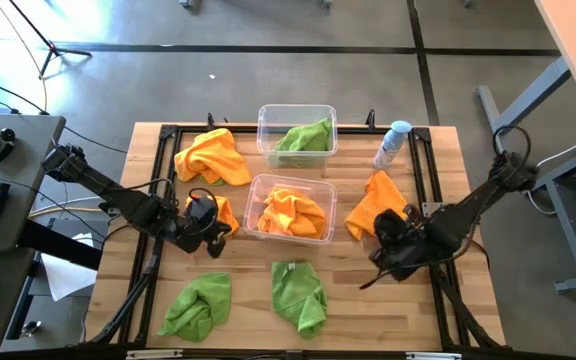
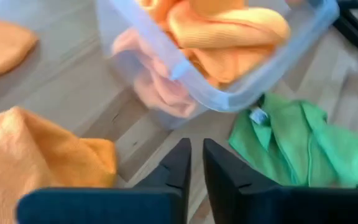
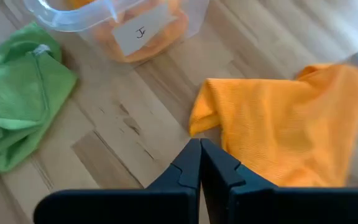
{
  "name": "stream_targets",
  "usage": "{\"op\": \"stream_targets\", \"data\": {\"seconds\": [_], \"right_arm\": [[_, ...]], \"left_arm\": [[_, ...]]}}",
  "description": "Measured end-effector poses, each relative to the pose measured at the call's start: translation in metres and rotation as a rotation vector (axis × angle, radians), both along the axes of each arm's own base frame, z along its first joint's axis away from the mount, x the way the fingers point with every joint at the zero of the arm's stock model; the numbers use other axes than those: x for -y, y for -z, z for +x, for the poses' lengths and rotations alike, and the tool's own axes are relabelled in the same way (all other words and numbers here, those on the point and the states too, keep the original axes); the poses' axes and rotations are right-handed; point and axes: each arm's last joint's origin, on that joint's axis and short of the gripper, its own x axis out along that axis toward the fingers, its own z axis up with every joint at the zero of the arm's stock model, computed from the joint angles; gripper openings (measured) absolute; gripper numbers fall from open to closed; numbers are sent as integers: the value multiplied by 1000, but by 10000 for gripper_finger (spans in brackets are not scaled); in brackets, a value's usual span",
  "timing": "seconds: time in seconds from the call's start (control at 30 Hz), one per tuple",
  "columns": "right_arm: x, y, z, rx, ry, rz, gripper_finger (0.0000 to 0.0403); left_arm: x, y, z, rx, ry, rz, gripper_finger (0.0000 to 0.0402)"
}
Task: Sort microfiber towel by color & place in baskets
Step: Put the orange microfiber towel into the bottom transparent bin
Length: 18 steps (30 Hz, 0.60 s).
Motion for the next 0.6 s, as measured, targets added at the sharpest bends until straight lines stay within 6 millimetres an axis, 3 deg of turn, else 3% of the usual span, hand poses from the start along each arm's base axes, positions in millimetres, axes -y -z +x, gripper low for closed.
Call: {"op": "stream_targets", "data": {"seconds": [0.2, 0.33, 0.47, 0.6], "right_arm": [[17, 22, -24, 105, -9, 79, 1], [24, 31, -33, 155, -12, 132, 1], [28, 35, -39, 172, -15, 156, 0], [30, 39, -42, 172, -15, 156, 0]], "left_arm": [[-5, 8, 4, -31, -125, -63, 109], [-9, 19, -2, -176, -183, -72, 159], [-18, 28, -16, -376, -340, -154, 186], [-28, 30, -23, -417, -511, -164, 192]]}}
